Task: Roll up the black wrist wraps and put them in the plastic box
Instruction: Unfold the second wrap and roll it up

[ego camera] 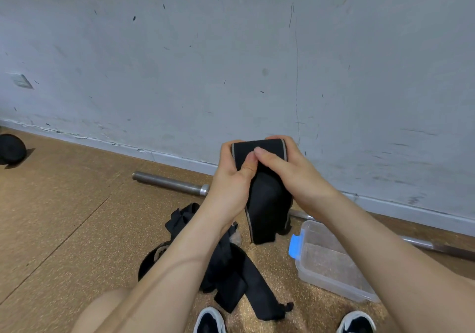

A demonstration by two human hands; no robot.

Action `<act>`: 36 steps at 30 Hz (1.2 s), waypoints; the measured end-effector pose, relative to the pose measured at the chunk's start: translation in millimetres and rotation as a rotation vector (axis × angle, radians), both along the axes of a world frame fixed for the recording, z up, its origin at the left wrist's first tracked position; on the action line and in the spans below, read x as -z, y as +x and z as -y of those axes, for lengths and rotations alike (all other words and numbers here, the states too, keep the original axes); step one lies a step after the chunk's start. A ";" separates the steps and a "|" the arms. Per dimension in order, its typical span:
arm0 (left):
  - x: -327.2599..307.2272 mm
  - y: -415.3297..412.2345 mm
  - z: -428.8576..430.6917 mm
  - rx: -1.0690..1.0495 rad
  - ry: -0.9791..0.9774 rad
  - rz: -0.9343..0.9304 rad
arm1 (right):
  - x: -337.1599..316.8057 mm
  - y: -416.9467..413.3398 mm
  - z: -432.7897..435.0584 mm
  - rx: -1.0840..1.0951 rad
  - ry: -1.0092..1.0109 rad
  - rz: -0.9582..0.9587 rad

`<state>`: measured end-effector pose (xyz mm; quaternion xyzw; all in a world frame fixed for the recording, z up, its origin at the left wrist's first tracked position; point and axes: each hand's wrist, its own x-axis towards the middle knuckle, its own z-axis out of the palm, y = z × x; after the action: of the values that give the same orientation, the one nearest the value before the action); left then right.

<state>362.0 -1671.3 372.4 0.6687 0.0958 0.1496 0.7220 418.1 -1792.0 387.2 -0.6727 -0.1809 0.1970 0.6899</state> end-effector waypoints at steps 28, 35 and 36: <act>-16.9 -6.0 -13.3 -0.027 0.014 -0.002 | -5.6 7.0 2.7 -0.156 0.253 -0.277; -17.5 -8.1 -12.7 -0.047 0.105 0.040 | -2.4 6.1 -0.1 -0.071 0.214 -0.184; -17.8 -7.9 -14.0 -0.022 0.094 0.034 | -2.3 5.5 0.3 -0.050 0.202 -0.149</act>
<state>354.1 -1657.4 390.2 0.6981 0.0838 0.1732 0.6897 423.7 -1792.3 389.6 -0.5784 -0.1646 0.2443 0.7607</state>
